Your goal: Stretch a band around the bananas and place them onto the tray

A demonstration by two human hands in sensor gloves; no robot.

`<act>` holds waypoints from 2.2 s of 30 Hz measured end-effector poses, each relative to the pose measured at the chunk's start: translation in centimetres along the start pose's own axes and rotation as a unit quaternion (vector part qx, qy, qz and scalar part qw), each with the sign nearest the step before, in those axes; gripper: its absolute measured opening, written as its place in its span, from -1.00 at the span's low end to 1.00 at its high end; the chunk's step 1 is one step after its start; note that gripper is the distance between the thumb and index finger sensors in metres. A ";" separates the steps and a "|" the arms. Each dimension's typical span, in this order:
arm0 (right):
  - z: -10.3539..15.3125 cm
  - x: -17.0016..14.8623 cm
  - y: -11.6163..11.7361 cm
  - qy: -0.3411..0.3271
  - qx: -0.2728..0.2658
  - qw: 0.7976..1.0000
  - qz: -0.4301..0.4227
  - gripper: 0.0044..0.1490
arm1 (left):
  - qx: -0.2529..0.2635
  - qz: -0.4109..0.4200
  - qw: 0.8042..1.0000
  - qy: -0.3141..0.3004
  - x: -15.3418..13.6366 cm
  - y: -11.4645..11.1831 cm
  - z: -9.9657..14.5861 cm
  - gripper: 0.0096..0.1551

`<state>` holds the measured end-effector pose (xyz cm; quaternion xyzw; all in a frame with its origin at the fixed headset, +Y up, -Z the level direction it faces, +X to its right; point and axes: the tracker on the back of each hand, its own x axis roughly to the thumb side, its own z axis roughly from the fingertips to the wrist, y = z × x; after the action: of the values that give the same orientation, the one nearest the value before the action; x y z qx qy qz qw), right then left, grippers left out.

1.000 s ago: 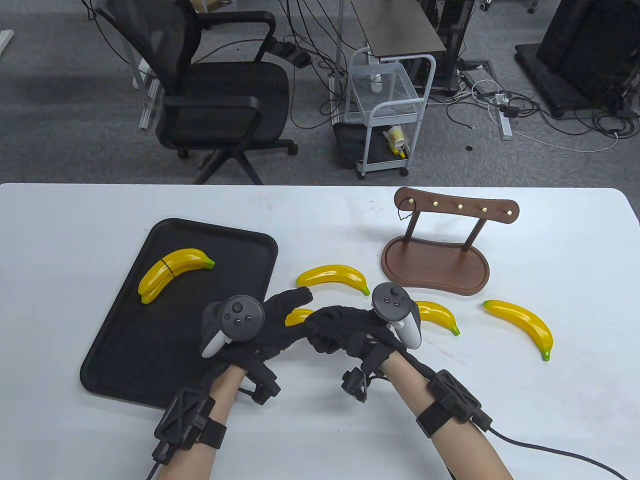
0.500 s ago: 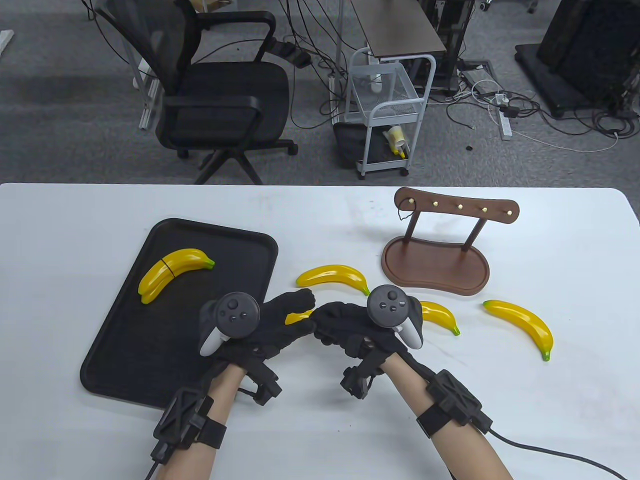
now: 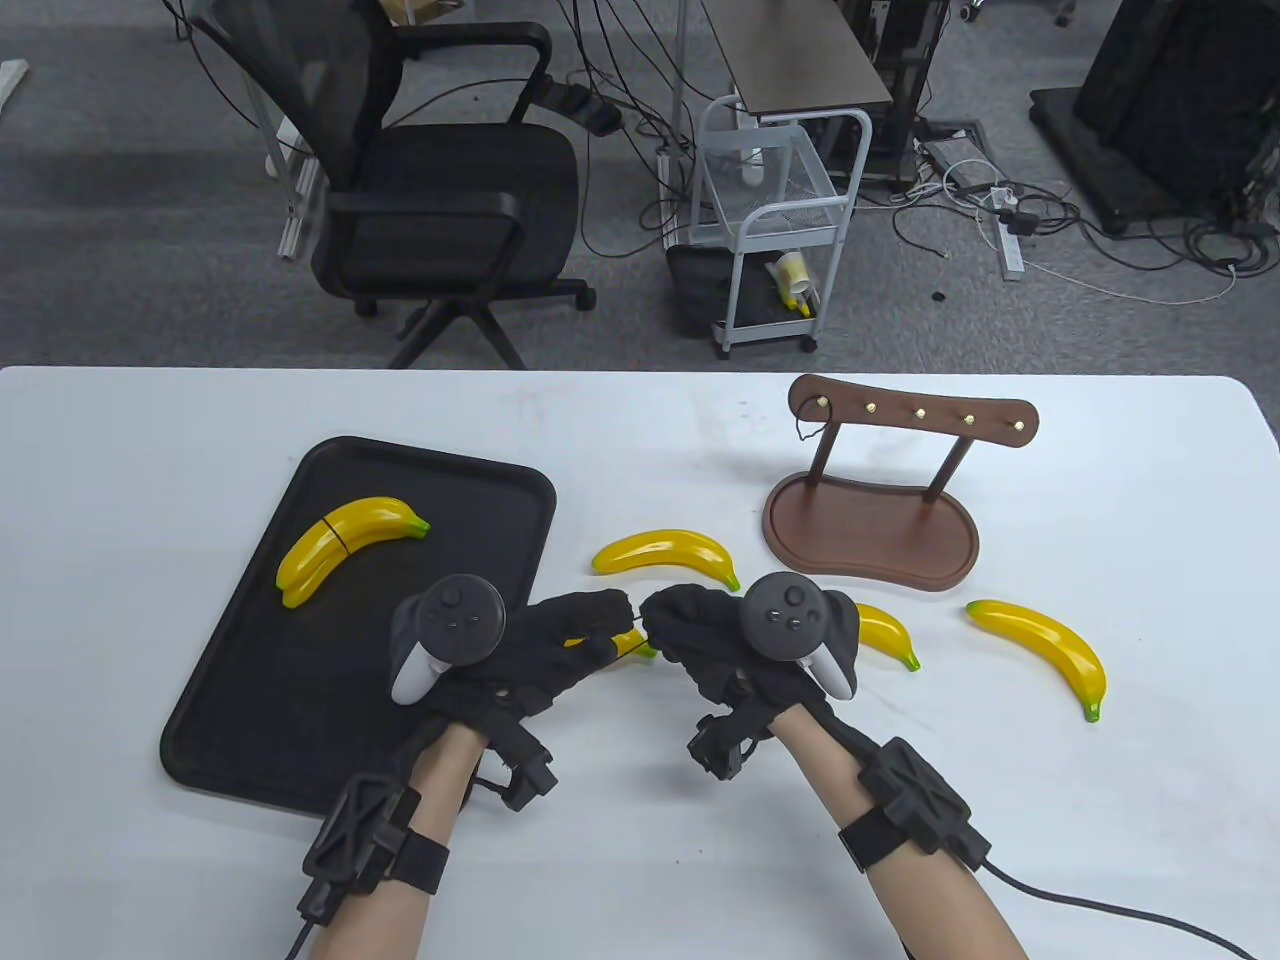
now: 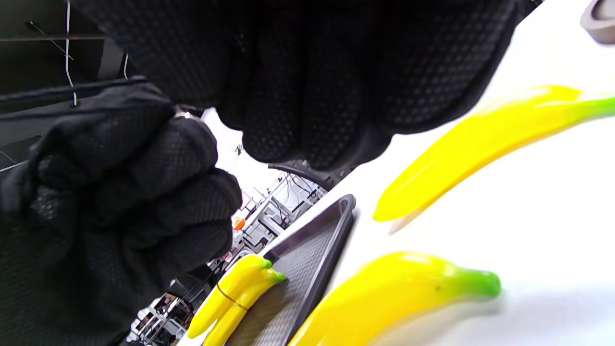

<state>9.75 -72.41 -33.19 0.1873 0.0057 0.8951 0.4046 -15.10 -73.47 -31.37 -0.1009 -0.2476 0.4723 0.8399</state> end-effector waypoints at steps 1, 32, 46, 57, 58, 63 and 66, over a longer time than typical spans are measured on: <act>0.0 0.0 -0.1 -0.001 -0.002 1.000 0.000 -0.55 | -0.003 0.003 1.000 -0.002 0.0 0.0 0.0 -0.20; -0.2 -0.8 1.4 -0.010 0.076 0.995 -0.069 -0.53 | -0.046 0.110 0.993 -0.026 0.2 -0.1 -0.4 -0.28; -0.3 -2.0 1.4 -0.004 0.089 0.989 -0.122 -0.51 | -0.051 0.074 0.995 -0.029 0.7 0.1 -0.3 -0.19; -0.1 -1.7 0.6 -0.024 0.073 0.996 -0.043 -0.45 | 0.001 0.036 0.999 -0.016 0.7 2.5 0.6 -0.18; 0.0 -1.6 0.5 -0.026 0.073 0.996 -0.037 -0.44 | 0.007 0.032 0.999 -0.014 0.7 2.7 0.7 -0.18; -0.1 -1.3 0.2 -0.038 0.081 0.996 0.008 -0.42 | 0.036 -0.006 0.999 0.001 0.4 4.0 1.2 -0.18; -0.4 -1.1 0.1 -0.043 0.086 0.994 0.051 -0.41 | 0.049 -0.027 0.998 0.012 0.1 4.5 1.5 -0.19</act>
<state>10.19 -73.21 -33.93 0.2596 0.0557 0.9017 0.3411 -19.19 -71.10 -31.85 -0.0583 -0.2171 0.4596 0.8592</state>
